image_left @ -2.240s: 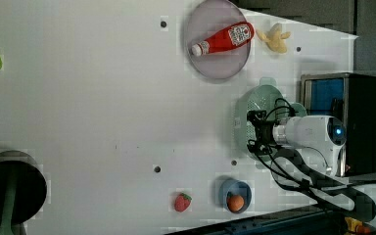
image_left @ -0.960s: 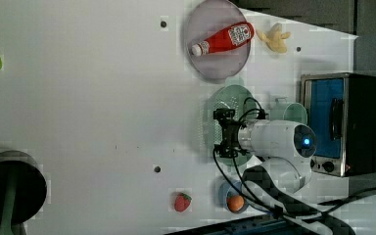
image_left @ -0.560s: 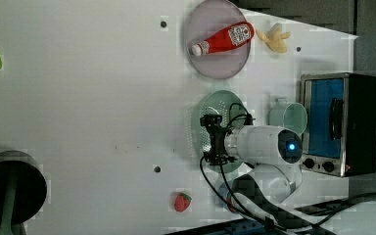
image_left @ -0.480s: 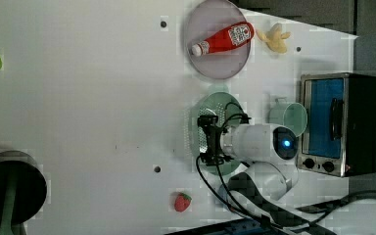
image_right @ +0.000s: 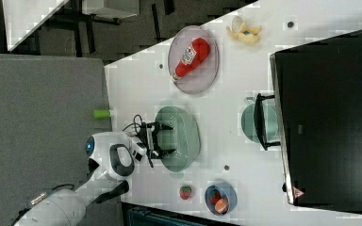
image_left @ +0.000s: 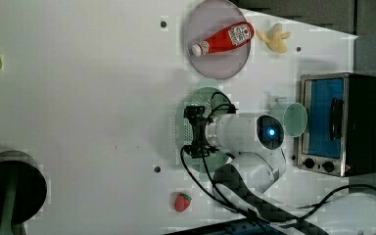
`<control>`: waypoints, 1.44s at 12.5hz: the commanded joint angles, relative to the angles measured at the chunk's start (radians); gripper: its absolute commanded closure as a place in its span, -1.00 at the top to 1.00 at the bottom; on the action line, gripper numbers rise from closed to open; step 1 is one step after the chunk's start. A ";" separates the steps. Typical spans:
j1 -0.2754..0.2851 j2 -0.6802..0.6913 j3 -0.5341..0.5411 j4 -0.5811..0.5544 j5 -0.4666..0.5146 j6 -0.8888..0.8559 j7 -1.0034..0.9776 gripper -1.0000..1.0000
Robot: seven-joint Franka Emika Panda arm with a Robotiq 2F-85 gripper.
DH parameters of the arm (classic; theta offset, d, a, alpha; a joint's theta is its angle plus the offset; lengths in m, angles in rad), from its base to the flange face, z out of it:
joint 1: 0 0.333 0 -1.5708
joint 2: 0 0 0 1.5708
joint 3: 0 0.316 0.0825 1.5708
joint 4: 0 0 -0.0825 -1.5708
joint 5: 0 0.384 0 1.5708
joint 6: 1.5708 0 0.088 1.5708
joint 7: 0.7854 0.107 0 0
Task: Drag strainer right to left.
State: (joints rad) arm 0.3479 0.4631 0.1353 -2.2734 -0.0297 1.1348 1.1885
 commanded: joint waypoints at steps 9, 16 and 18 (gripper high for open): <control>0.185 0.138 0.009 0.244 0.112 -0.052 0.191 1.00; 0.237 0.166 0.009 0.316 0.157 -0.078 0.236 1.00; 0.243 0.161 0.007 0.316 0.155 -0.079 0.233 1.00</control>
State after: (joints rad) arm 0.6016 0.6436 0.1471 -1.9717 0.1077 1.0615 1.3145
